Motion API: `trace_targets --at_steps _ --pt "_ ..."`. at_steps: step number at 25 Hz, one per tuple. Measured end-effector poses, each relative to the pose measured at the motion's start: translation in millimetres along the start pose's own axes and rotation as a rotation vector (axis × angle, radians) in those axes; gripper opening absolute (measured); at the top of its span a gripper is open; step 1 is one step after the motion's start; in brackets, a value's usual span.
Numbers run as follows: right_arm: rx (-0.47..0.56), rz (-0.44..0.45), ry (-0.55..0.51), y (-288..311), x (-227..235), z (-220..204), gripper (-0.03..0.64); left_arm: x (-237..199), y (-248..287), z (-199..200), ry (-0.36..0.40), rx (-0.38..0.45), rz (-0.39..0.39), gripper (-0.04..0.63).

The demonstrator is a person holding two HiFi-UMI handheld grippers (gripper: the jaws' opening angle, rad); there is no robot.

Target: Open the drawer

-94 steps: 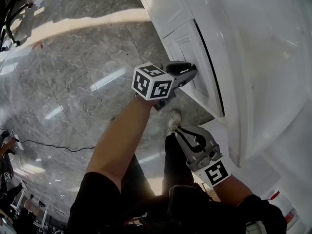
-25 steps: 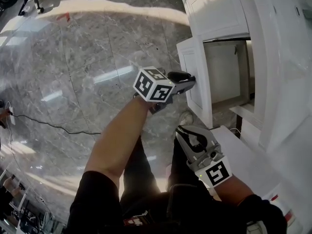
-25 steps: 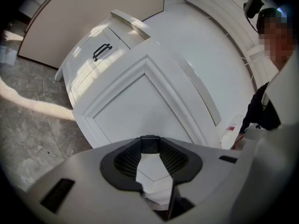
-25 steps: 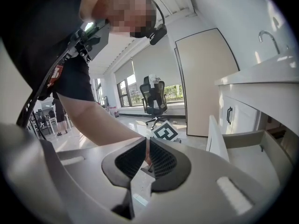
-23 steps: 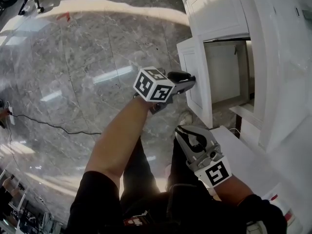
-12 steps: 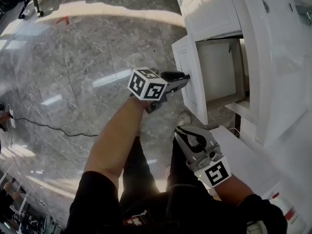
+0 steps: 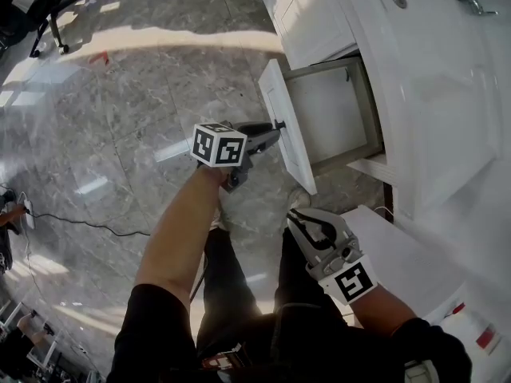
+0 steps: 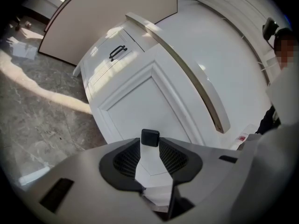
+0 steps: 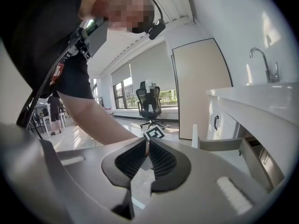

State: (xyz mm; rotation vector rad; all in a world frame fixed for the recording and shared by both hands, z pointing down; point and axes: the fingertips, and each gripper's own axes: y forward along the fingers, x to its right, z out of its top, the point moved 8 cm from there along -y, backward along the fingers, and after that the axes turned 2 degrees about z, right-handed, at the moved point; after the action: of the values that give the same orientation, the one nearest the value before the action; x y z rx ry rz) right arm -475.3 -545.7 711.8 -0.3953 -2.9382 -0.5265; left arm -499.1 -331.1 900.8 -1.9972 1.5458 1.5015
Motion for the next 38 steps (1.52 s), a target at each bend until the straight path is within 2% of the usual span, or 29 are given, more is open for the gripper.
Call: trace_targets --at_steps 5,9,14,19,28,32,38 --pt "0.019 -0.055 0.042 -25.3 7.4 23.9 -0.001 8.7 -41.8 -13.3 -0.042 -0.007 0.067 0.123" --pt "0.050 -0.091 0.037 -45.4 13.8 56.1 -0.002 34.9 -86.5 -28.9 -0.050 -0.012 0.101 0.123" --pt "0.058 -0.096 0.053 -71.4 10.0 88.3 -0.002 82.5 -140.2 -42.4 -0.078 0.068 0.155 0.123" --pt "0.070 -0.122 0.045 -89.9 4.0 129.3 -0.002 137.7 -183.4 -29.1 -0.070 0.140 0.148 0.123" --pt "0.049 -0.160 -0.010 -125.3 -5.9 204.7 -0.002 256.2 -267.0 43.3 0.097 0.303 0.118 0.123" --pt "0.042 -0.154 -0.009 -149.2 -26.2 234.7 -0.002 315.2 -300.2 54.5 0.177 0.379 0.109 0.123" --pt "0.090 -0.153 -0.020 -169.2 -18.9 292.8 -0.002 384.5 -334.1 102.0 0.320 0.497 0.091 0.123"
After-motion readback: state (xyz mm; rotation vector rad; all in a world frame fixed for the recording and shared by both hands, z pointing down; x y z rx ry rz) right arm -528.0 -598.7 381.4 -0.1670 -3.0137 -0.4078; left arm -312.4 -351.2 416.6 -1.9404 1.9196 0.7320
